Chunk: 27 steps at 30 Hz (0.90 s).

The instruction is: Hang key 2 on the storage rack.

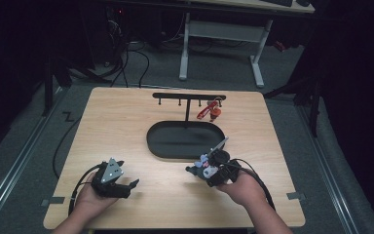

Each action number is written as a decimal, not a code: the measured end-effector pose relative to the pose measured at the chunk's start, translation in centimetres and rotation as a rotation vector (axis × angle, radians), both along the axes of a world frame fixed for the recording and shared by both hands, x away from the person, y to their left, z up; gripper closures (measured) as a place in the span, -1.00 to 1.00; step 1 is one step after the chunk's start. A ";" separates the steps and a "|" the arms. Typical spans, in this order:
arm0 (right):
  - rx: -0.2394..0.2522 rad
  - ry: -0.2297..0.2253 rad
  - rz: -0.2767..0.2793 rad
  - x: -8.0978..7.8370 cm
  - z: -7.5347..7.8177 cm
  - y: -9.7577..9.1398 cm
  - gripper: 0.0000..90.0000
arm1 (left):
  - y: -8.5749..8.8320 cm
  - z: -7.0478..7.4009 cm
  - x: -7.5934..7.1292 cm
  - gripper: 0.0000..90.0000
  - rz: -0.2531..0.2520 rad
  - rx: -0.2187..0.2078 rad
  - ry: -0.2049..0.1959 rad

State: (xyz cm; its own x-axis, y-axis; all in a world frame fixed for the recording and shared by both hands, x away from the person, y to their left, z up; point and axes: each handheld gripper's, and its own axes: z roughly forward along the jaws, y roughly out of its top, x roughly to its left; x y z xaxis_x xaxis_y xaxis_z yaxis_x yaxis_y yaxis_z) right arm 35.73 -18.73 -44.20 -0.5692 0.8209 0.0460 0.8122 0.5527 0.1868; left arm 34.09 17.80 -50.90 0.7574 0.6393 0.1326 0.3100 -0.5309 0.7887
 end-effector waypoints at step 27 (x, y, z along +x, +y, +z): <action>0.020 -0.018 -0.071 1.2 4.4 -1.9 0.04 | 0.8 -0.1 -0.1 -0.67 0.034 -0.021 0.019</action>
State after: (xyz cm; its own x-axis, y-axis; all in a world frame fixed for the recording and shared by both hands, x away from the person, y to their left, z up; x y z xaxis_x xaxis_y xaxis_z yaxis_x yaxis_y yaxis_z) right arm 36.95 -20.62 -39.82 -0.5106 0.8582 0.0532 0.8456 0.4900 0.2120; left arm 33.99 18.64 -50.97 0.7374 0.6672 0.1049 0.3425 -0.5032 0.7934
